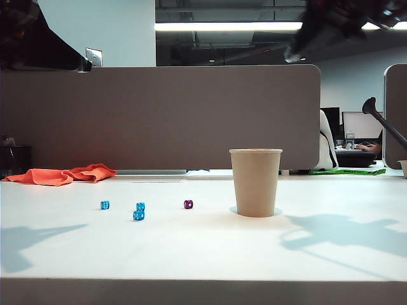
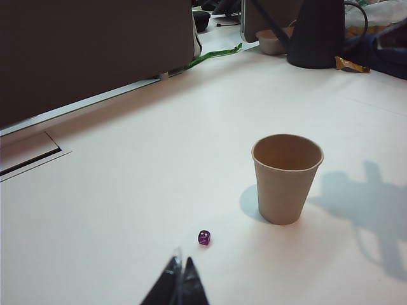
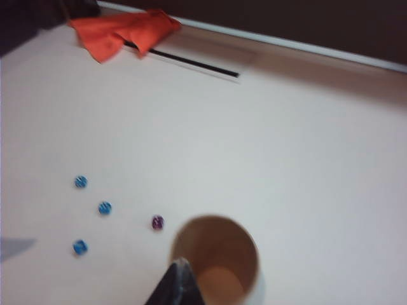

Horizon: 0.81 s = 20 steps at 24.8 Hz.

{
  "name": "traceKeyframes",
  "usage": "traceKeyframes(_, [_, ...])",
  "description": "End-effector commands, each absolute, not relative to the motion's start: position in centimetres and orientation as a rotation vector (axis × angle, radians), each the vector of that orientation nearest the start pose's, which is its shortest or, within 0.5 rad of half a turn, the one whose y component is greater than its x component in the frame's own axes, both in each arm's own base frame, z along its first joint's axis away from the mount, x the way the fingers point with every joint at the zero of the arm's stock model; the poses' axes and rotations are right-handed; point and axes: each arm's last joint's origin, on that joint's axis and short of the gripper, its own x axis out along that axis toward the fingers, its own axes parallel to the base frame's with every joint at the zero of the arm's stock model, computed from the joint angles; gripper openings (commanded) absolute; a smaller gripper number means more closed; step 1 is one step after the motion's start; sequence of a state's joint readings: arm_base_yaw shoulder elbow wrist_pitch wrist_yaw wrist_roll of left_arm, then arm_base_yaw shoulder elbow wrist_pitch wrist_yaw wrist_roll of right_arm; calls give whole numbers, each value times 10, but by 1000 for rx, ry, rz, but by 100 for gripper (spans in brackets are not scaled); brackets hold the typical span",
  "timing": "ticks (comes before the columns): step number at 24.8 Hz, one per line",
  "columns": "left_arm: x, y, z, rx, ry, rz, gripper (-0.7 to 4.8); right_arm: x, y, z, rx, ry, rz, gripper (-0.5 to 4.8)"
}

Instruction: Pick up the dice with a different color and drop it into the paper cup.

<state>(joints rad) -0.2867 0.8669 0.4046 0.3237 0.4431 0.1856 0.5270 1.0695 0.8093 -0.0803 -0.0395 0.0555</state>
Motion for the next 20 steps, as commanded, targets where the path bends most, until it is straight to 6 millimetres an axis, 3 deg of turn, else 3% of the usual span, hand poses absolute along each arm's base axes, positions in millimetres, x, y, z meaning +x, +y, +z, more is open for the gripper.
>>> traceKeyframes(1, [177,-65,239,160,57,-741,-6,210,136,312,-39,336,547,-5])
traceKeyframes(6, [177,-65,239,107,84,-733,-6,238,176,324,-94,495,536,-5])
traceKeyframes(11, [179,-63,238,30,123,-620,-6,276,221,324,-89,658,537,-5])
traceKeyframes(15, [179,-62,235,6,169,-594,-6,298,243,318,-108,773,518,-5])
traceKeyframes(20, [178,-61,231,6,204,-574,-6,311,258,312,-139,843,511,-5])
